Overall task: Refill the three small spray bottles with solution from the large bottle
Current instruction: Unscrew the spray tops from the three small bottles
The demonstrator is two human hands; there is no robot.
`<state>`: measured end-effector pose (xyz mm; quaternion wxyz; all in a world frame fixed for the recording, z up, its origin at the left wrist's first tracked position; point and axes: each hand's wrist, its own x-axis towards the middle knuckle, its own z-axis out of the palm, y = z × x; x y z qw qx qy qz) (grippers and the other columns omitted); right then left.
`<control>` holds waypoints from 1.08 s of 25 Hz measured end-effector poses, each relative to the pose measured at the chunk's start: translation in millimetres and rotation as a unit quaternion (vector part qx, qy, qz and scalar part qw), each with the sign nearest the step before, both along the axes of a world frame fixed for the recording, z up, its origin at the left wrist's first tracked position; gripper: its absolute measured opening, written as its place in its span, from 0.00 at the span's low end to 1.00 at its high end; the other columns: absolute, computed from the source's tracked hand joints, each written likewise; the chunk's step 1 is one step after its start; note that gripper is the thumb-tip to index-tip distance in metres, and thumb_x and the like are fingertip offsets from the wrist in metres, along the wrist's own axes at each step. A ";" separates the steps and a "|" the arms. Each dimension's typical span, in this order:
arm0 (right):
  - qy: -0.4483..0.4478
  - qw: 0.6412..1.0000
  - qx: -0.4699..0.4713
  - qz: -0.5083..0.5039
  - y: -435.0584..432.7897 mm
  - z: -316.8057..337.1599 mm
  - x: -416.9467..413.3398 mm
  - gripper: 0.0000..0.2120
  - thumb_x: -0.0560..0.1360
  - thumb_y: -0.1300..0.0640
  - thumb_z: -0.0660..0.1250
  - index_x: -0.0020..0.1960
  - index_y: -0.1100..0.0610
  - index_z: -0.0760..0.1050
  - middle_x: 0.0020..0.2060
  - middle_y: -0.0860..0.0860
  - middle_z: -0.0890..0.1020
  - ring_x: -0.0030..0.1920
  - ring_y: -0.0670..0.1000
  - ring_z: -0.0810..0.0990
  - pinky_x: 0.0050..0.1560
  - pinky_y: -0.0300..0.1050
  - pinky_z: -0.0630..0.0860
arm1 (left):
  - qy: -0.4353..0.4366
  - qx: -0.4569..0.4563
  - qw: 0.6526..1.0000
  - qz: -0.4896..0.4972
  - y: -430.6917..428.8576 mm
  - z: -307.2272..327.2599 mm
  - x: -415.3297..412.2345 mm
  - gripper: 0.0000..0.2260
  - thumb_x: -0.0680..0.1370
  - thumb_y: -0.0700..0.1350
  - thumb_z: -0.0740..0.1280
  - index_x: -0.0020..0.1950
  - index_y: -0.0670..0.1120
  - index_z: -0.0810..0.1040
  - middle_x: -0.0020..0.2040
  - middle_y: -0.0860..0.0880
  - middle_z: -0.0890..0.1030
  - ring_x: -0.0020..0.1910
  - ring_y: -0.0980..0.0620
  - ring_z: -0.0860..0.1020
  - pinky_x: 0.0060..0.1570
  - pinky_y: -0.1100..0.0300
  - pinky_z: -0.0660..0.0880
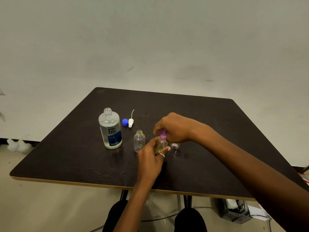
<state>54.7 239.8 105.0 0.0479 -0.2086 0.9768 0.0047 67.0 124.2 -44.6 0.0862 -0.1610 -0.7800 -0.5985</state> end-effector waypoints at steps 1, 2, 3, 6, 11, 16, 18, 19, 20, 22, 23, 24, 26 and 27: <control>0.011 1.000 -0.002 -0.019 -0.5 1.0 -1.2 0.09 0.72 0.55 0.70 0.52 0.54 0.80 0.44 0.48 0.83 0.44 0.49 0.80 0.45 0.47 0.79 | 0.002 -0.001 1.000 0.001 -0.1 0.3 -0.1 0.15 0.75 0.49 0.75 0.56 0.62 0.75 0.44 0.64 0.80 0.49 0.71 0.78 0.42 0.77 0.72; 0.029 0.999 -0.002 -0.045 -1.1 1.5 -2.3 0.10 0.73 0.48 0.70 0.47 0.55 0.79 0.39 0.49 0.82 0.40 0.50 0.80 0.39 0.46 0.77 | 0.005 -0.003 1.000 0.003 -0.4 0.2 -0.5 0.15 0.75 0.49 0.75 0.56 0.62 0.75 0.44 0.63 0.80 0.49 0.69 0.78 0.42 0.77 0.72; 0.047 0.996 0.007 -0.074 -2.1 0.5 -3.2 0.14 0.73 0.43 0.68 0.39 0.54 0.76 0.34 0.49 0.79 0.35 0.50 0.78 0.33 0.44 0.74 | 0.009 -0.004 1.000 0.002 -0.6 -0.2 -0.9 0.15 0.75 0.49 0.75 0.54 0.63 0.75 0.44 0.62 0.81 0.48 0.68 0.79 0.42 0.76 0.73; 0.069 0.991 0.041 -0.109 -8.5 -7.4 -1.6 0.22 0.75 0.40 0.65 0.31 0.53 0.67 0.28 0.49 0.72 0.30 0.50 0.74 0.29 0.43 0.70 | 0.009 -0.005 1.000 -0.002 -1.4 -1.5 -1.2 0.14 0.75 0.49 0.75 0.54 0.62 0.74 0.43 0.62 0.79 0.48 0.71 0.78 0.42 0.77 0.72; -0.009 0.998 0.016 -0.060 -7.0 -1.8 -1.3 0.03 0.72 0.57 0.67 0.40 0.55 0.79 0.36 0.50 0.81 0.39 0.51 0.80 0.43 0.50 0.81 | 0.004 0.002 1.000 -0.007 -1.5 -1.3 -1.3 0.16 0.75 0.50 0.75 0.57 0.63 0.73 0.46 0.65 0.79 0.50 0.71 0.78 0.44 0.77 0.73; -0.024 1.000 -0.003 -0.013 -4.0 5.0 0.0 0.11 0.71 0.62 0.68 0.51 0.52 0.80 0.46 0.48 0.83 0.46 0.49 0.80 0.49 0.48 0.79 | 0.008 0.011 1.000 -0.007 -1.7 -3.6 -2.4 0.14 0.75 0.51 0.75 0.56 0.62 0.75 0.46 0.61 0.82 0.49 0.67 0.79 0.44 0.76 0.73; -0.008 0.999 -0.001 -0.039 -2.3 4.7 -1.1 0.12 0.73 0.52 0.69 0.55 0.52 0.79 0.47 0.48 0.82 0.46 0.50 0.80 0.48 0.49 0.79 | 0.008 0.010 1.000 -0.003 -1.5 -3.3 -2.0 0.15 0.74 0.50 0.76 0.57 0.62 0.76 0.45 0.62 0.81 0.49 0.68 0.79 0.44 0.76 0.73; 0.006 0.998 -0.003 -0.061 -2.1 4.4 -1.5 0.13 0.73 0.46 0.68 0.52 0.53 0.79 0.44 0.49 0.82 0.43 0.50 0.80 0.46 0.49 0.80 | 0.008 0.008 1.000 -0.001 -1.3 -3.2 -2.0 0.15 0.74 0.51 0.76 0.56 0.62 0.76 0.45 0.63 0.81 0.49 0.68 0.79 0.44 0.76 0.73; 0.025 0.996 -0.002 -0.083 -1.8 3.6 -2.5 0.15 0.74 0.42 0.66 0.47 0.54 0.78 0.39 0.49 0.81 0.40 0.50 0.79 0.42 0.48 0.79 | 0.008 0.010 1.000 -0.001 -1.1 -3.2 -2.0 0.14 0.74 0.51 0.76 0.55 0.63 0.76 0.45 0.63 0.81 0.49 0.68 0.79 0.44 0.76 0.73; 0.048 0.993 0.005 -0.111 -2.5 1.2 -3.4 0.21 0.74 0.38 0.63 0.36 0.54 0.75 0.31 0.50 0.77 0.32 0.50 0.77 0.32 0.45 0.75 | 0.008 0.012 1.000 0.001 -1.2 -3.8 -2.3 0.15 0.74 0.50 0.76 0.54 0.64 0.75 0.45 0.63 0.81 0.48 0.68 0.80 0.44 0.76 0.73; 0.049 0.992 0.006 -0.117 -3.9 -0.4 -2.8 0.22 0.75 0.38 0.63 0.33 0.54 0.73 0.28 0.50 0.76 0.30 0.50 0.76 0.30 0.44 0.72 | 0.009 0.009 1.000 0.002 -1.1 -4.1 -2.6 0.14 0.74 0.50 0.76 0.53 0.64 0.75 0.45 0.63 0.81 0.48 0.68 0.79 0.43 0.77 0.73; 0.044 0.992 0.005 -0.118 -5.3 -1.6 -1.9 0.21 0.75 0.40 0.64 0.31 0.54 0.72 0.27 0.50 0.75 0.30 0.50 0.76 0.30 0.44 0.71 | 0.009 0.006 1.000 0.003 -1.0 -4.3 -2.9 0.14 0.74 0.50 0.76 0.53 0.64 0.75 0.44 0.63 0.81 0.49 0.69 0.79 0.43 0.77 0.72; 0.026 0.994 0.006 -0.108 -5.8 -1.2 -0.6 0.17 0.75 0.45 0.66 0.34 0.56 0.75 0.30 0.52 0.77 0.33 0.53 0.78 0.34 0.47 0.78 | 0.005 0.005 1.000 0.002 -0.6 -5.1 -3.2 0.14 0.74 0.50 0.76 0.56 0.61 0.77 0.44 0.65 0.80 0.49 0.71 0.78 0.42 0.78 0.72; 0.019 0.995 0.005 -0.101 -5.3 0.9 -0.1 0.13 0.74 0.49 0.67 0.36 0.57 0.77 0.32 0.52 0.79 0.34 0.53 0.79 0.38 0.49 0.80 | 0.002 0.005 1.000 0.003 -0.5 -5.6 -3.4 0.16 0.74 0.50 0.76 0.58 0.59 0.77 0.44 0.66 0.79 0.49 0.71 0.78 0.43 0.78 0.72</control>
